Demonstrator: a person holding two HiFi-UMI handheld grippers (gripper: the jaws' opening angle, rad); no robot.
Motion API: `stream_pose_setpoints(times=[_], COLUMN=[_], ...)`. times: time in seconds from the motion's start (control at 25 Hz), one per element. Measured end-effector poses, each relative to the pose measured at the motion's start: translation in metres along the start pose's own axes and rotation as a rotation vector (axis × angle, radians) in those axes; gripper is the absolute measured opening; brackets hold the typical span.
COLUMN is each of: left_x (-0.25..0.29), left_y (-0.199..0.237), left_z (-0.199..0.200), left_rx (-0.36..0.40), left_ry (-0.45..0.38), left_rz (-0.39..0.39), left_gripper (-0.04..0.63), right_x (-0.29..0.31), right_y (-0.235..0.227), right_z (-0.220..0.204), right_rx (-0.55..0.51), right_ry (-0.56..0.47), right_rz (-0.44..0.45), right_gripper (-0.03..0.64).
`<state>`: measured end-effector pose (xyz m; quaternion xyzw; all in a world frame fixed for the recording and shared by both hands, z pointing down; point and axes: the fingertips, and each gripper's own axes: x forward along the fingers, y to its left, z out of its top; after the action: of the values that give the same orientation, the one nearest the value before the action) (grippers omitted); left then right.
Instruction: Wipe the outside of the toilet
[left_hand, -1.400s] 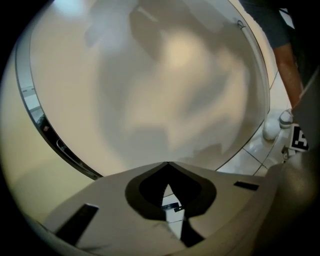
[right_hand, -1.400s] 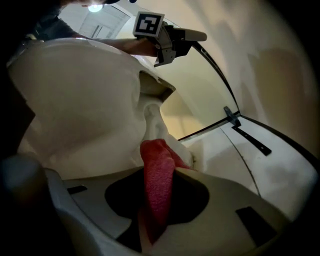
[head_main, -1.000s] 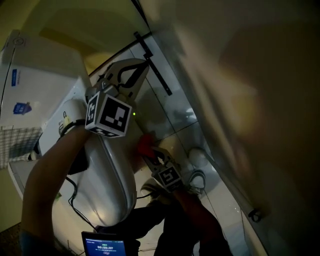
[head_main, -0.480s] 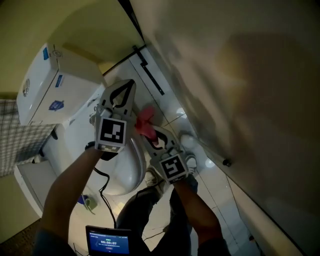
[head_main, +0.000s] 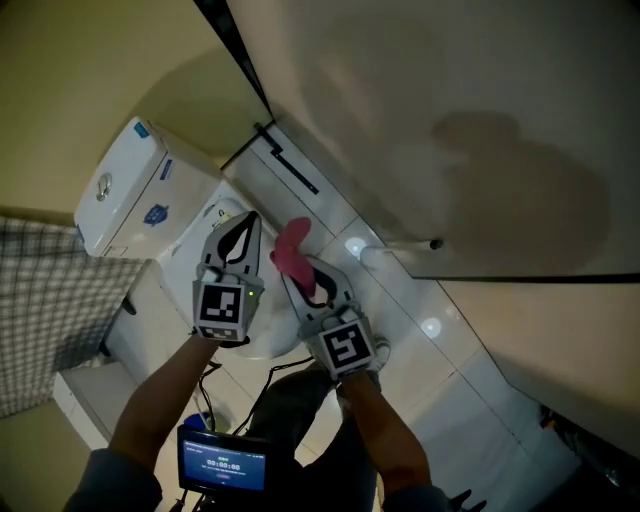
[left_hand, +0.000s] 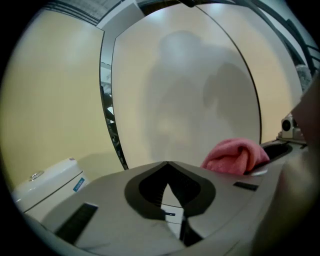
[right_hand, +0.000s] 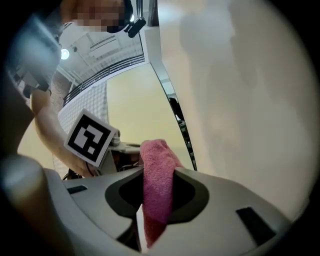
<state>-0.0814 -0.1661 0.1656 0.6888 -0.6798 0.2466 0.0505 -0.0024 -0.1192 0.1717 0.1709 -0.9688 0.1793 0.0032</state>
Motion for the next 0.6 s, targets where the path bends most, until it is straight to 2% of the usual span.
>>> stream_pose_setpoints(times=[0.2, 0.32, 0.48, 0.6], left_x=[-0.062, -0.098, -0.149, -0.188], left_y=[-0.047, -0.081, -0.124, -0.155], left_z=[-0.002, -0.007, -0.021, -0.040], left_rx=[-0.022, -0.044, -0.038, -0.028], left_ry=[-0.022, -0.036, -0.065, -0.049], left_rz=[-0.047, -0.071, -0.128, -0.174], left_gripper=[0.006, 0.006, 0.006, 0.006], right_x=[-0.063, -0.104, -0.160, -0.200], right_y=[0.035, 0.059, 0.093, 0.113], right_z=[-0.003, -0.020, -0.044, -0.071], right_rx=[0.020, 0.028, 0.000, 0.037], right_ry=[-0.025, -0.035, -0.099, -0.133], right_rz=[-0.083, -0.129, -0.212, -0.277], right_gripper=[0.091, 0.091, 0.091, 0.091])
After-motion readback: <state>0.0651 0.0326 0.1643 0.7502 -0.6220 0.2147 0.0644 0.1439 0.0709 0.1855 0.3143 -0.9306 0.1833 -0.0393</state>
